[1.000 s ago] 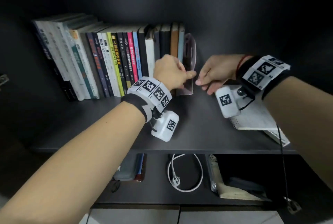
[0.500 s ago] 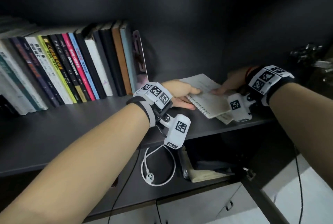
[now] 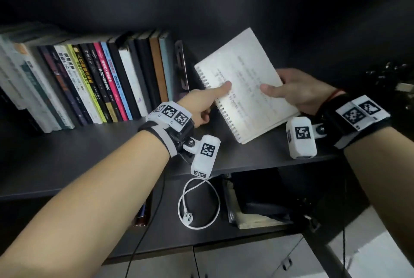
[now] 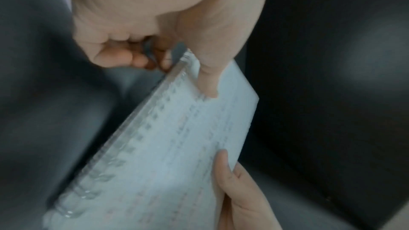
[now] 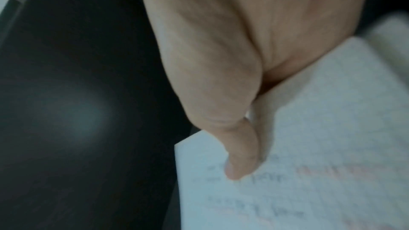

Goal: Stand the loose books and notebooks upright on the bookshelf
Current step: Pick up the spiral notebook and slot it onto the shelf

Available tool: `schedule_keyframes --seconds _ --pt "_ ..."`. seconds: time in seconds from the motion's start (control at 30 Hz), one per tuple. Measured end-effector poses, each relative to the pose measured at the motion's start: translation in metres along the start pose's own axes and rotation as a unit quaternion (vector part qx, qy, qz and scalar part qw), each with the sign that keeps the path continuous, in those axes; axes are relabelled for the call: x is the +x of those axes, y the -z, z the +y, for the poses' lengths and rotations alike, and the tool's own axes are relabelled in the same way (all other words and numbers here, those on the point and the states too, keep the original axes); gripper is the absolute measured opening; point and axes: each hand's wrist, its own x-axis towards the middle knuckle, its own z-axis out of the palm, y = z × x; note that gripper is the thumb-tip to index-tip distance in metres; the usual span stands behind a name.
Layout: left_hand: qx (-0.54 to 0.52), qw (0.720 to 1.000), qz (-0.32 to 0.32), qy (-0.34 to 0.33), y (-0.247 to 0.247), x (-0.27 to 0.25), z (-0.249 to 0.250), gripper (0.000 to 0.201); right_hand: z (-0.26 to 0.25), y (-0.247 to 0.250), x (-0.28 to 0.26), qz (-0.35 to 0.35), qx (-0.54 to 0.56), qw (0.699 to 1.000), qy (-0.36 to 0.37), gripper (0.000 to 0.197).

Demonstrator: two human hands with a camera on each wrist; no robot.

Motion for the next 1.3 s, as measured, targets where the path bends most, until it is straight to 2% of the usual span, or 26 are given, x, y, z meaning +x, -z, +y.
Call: schedule_keyframes --seconds 0.1,0.13,0.2,0.27,0.37,0.43,0.5,0.57,0.63,0.7,0.8,0.9,1.0,1.13,1.23,1.3 --pt "-0.041 0.99 -0.049 -0.129 0.013 -0.018 0.011 0.042 -0.005 -0.012 -0.001 -0.011 0.041 0.997 0.071 0.048" --pt "-0.032 0.983 -0.041 -0.174 0.014 -0.022 0.012 0.041 -0.005 -0.02 0.001 -0.017 0.043 0.995 0.084 0.056" --pt "-0.011 0.967 -0.006 -0.253 0.015 -0.025 0.012 0.046 -0.005 -0.038 0.005 -0.025 0.044 0.993 0.106 0.052" --pt "-0.002 0.957 0.015 -0.291 0.019 -0.023 0.007 0.052 -0.006 -0.055 0.01 -0.026 0.067 0.991 0.113 0.054" --pt "-0.021 0.955 0.021 -0.294 0.026 -0.024 -0.001 0.054 -0.005 -0.073 0.019 -0.002 0.077 0.993 0.094 0.078" --pt "-0.014 0.957 0.023 -0.289 0.031 -0.022 -0.005 0.05 -0.007 -0.08 0.026 0.002 0.067 0.994 0.091 0.084" --pt "0.013 0.955 0.049 -0.291 0.039 -0.022 -0.006 0.043 -0.011 -0.085 0.031 -0.006 0.052 0.993 0.104 0.074" --pt "0.035 0.947 0.101 -0.302 0.05 -0.022 -0.006 0.038 -0.017 -0.09 0.034 -0.047 0.034 0.991 0.117 0.056" --pt "0.05 0.94 0.148 -0.303 0.06 -0.026 -0.002 0.034 -0.027 -0.095 0.04 -0.076 0.024 0.99 0.119 0.046" --pt "0.071 0.929 0.196 -0.306 0.073 -0.034 0.006 0.034 -0.04 -0.101 0.049 -0.07 0.015 0.991 0.115 0.046" --pt "0.129 0.899 0.268 -0.321 0.092 -0.053 0.023 0.035 -0.06 -0.111 0.061 -0.084 -0.017 0.989 0.123 0.063" --pt "0.205 0.863 0.323 -0.329 0.107 -0.066 0.036 0.03 -0.07 -0.132 0.076 -0.103 -0.124 0.977 0.141 0.062" --pt "0.246 0.849 0.335 -0.326 0.106 -0.069 0.038 0.026 -0.072 -0.145 0.087 -0.051 -0.245 0.956 0.154 0.065" --pt "0.255 0.845 0.331 -0.333 0.09 -0.057 0.037 0.02 -0.066 -0.147 0.087 -0.029 -0.314 0.937 0.15 0.074" --pt "0.27 0.844 0.329 -0.327 0.073 -0.042 0.037 0.013 -0.072 -0.152 0.084 -0.023 -0.271 0.952 0.139 0.065" --pt "0.278 0.84 0.334 -0.324 0.064 -0.031 0.034 0.02 -0.076 -0.153 0.083 -0.038 -0.208 0.971 0.108 0.063"
